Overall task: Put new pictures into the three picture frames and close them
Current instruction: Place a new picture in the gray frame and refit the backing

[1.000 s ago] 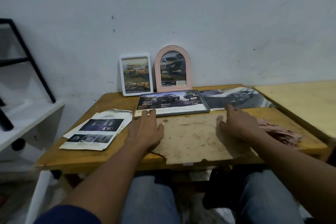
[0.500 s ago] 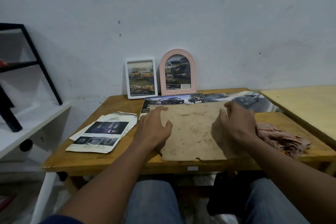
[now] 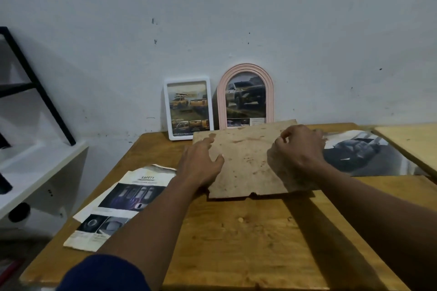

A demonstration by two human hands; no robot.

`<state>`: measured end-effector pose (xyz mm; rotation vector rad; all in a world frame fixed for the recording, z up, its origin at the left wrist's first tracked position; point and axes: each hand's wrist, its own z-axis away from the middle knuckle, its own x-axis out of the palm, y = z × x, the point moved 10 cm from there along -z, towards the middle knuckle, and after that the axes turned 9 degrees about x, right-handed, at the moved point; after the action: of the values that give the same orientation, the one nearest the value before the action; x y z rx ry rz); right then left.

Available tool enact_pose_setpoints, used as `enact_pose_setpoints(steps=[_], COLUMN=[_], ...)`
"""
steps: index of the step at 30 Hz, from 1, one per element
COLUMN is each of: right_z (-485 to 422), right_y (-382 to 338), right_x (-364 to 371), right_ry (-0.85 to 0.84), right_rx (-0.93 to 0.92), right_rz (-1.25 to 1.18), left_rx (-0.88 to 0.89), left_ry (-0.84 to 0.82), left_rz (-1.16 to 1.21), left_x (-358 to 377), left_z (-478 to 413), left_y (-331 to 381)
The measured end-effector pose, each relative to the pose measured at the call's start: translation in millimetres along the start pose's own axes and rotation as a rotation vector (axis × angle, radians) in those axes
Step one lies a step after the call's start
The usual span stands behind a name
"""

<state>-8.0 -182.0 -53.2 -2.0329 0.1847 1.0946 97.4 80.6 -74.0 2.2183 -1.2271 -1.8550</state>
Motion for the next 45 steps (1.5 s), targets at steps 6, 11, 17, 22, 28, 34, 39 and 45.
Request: enact_pose_setpoints(steps=[6,11,17,22,28,34,39,45], right_z=[-36,-34,-22,-20,-27,-14,-3,7], right_y=[-1,7,5,0,2,10,7,4], right_x=[40,72,77,76,76,72,75,85], right_ry=[-0.116,-0.292,-0.298,-0.235,-0.245,-0.344,-0.388,-0.373], right_rx=[0.047,0.064,-0.022,0.054,0.104,-0.008,-0.048,-0.143], right_rz=[0.057,0.043,0.193,0.215,0.220,0.245,0.148,0.279], left_rx=[0.002,0.027,-0.024,-0.028,0.013,-0.109,-0.136,-0.009], left_ry=[-0.105,-0.095,-0.075,-0.047,-0.123,-0.053,0.056,-0.189], left_rz=[-0.021,-0.087,0.120,0.207,0.122,0.157,0.124,-0.005], left_x=[34,43,39,34,41,43,36,51], left_z=[-33,-36,-33,-27,-27,-35,-34,-27], left_y=[-26,-33,-41,-47,-47,-55,-59,-46])
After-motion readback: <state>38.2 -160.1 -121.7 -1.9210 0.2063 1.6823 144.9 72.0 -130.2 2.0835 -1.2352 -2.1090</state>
